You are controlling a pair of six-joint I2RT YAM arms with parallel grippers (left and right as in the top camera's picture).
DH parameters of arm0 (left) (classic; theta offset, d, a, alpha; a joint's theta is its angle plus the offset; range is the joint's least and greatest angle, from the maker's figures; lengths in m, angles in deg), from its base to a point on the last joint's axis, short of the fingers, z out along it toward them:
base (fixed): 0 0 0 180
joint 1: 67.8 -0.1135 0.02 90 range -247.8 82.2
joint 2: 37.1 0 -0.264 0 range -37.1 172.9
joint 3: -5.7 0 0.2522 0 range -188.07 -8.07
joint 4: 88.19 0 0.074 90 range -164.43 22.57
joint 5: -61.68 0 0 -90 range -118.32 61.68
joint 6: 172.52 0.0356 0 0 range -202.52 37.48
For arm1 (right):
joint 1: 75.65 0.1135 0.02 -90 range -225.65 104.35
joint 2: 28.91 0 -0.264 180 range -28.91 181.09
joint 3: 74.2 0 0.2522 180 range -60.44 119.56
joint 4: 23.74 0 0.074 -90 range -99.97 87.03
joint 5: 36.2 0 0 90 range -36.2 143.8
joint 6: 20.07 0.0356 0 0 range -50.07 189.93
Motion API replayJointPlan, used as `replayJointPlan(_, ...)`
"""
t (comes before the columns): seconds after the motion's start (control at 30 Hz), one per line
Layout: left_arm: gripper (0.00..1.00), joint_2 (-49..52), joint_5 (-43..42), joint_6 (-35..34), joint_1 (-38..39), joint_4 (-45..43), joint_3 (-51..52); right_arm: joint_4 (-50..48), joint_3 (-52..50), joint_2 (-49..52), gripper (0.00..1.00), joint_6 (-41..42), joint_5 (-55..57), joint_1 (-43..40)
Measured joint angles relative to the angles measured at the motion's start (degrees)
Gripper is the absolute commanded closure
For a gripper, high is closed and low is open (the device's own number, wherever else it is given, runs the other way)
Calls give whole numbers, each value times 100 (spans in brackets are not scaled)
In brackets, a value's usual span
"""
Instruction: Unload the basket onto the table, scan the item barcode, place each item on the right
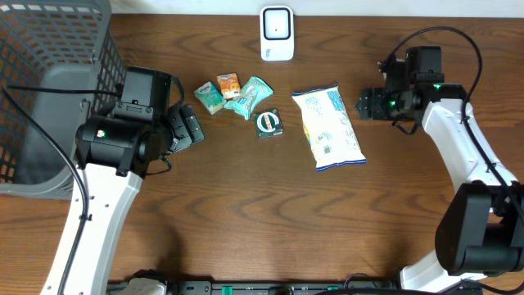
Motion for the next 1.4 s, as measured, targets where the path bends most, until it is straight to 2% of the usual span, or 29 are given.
replayJointPlan(0.07, 2, 0, 0, 2, 0, -2, 0, 28, 0, 0, 2, -39, 13, 0)
replayJointPlan(0.1, 2, 0, 0, 2, 0, 0, 0, 26, 0, 0, 1, -68, 15, 0)
replayJointPlan(0.4, 2, 0, 0, 2, 0, -2, 0, -144, 0, 48, 1, -503, -28, 0)
replayJointPlan(0.8, 2, 0, 0, 2, 0, 0, 0, -380, 0, 1499, 2, -1338, -1917, 0)
replayJointPlan(0.97, 2, 0, 2, 2, 0, -2, 0, -439, 35, 1733, 23, -1475, -2487, -7)
replayJointPlan(1.07, 2, 0, 0, 2, 0, 0, 0, -422, 57, 1853, 40, -1543, -2728, -13)
replayJointPlan(1.1, 2, 0, 0, 2, 0, -2, 0, -411, 57, 1888, 55, -1534, -2789, -13)
replayJointPlan(1.13, 2, 0, 0, 2, 0, 0, 0, -387, 57, 1923, 94, -1574, -2846, -11)
replayJointPlan(1.17, 2, 0, 0, 2, 0, 0, 0, -343, 57, 1967, 99, -1537, -2876, -4)
replayJointPlan(1.4, 2, 0, 0, 2, 0, 0, 0, -306, 57, 2024, 99, -1491, -3445, -15)
